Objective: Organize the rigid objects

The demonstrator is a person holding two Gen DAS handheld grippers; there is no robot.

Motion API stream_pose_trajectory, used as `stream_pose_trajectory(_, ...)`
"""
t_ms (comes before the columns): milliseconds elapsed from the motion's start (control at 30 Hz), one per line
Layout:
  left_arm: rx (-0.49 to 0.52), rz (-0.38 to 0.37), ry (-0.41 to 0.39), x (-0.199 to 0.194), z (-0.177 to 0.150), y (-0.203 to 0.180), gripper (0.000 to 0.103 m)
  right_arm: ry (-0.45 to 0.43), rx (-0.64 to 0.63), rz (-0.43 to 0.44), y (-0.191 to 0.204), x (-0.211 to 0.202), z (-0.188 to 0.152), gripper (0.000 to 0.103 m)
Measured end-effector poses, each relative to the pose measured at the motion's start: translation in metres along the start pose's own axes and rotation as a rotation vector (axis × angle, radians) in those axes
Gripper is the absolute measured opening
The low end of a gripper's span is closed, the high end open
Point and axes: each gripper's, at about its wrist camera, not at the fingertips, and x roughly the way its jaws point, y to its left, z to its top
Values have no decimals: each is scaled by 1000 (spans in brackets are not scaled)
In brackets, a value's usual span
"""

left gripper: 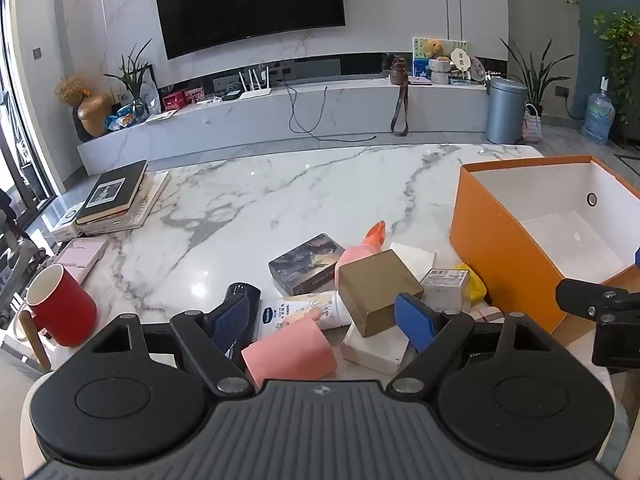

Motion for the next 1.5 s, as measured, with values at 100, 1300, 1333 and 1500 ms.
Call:
stream_pose_trajectory(100,19,-9,-13,-1,0,-4,97,-1,1,-1,0,0,0,101)
stream_pose_trajectory(1300,2,-51,-5,2,-6,-5,97,-9,-26,-32,6,-1,-1,101)
stream_pose_trajectory(1333,2,-51,-5,2,-6,-5,97,-9,-25,-33,6,-1,-1,101)
stream_pose_trajectory(1500,2,-51,-4,3,-7,-5,97,-8,-27,-32,7,0,-1,101)
